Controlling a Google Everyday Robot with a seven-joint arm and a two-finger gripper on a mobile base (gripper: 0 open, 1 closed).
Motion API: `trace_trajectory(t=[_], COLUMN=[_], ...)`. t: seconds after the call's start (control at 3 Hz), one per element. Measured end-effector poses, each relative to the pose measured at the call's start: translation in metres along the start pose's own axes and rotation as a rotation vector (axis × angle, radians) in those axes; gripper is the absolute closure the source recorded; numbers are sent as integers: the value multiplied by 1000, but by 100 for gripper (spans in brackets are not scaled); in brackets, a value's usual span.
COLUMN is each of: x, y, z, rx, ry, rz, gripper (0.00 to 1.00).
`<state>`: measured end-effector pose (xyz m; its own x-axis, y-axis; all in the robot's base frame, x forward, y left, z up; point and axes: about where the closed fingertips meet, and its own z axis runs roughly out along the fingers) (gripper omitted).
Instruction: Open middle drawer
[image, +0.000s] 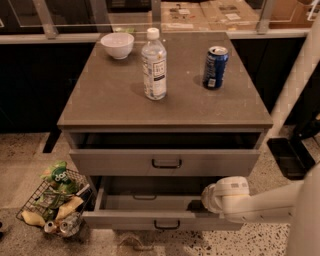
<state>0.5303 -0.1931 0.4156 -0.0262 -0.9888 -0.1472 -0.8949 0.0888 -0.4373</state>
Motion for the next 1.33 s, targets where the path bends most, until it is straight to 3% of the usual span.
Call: trace_trajectory(t=[0.67, 1.33], x=[-5, 12], y=[15, 52], z=[25, -2], rx=[-92, -142], ry=[22, 112], rz=[-27, -29], gripper=[100, 100])
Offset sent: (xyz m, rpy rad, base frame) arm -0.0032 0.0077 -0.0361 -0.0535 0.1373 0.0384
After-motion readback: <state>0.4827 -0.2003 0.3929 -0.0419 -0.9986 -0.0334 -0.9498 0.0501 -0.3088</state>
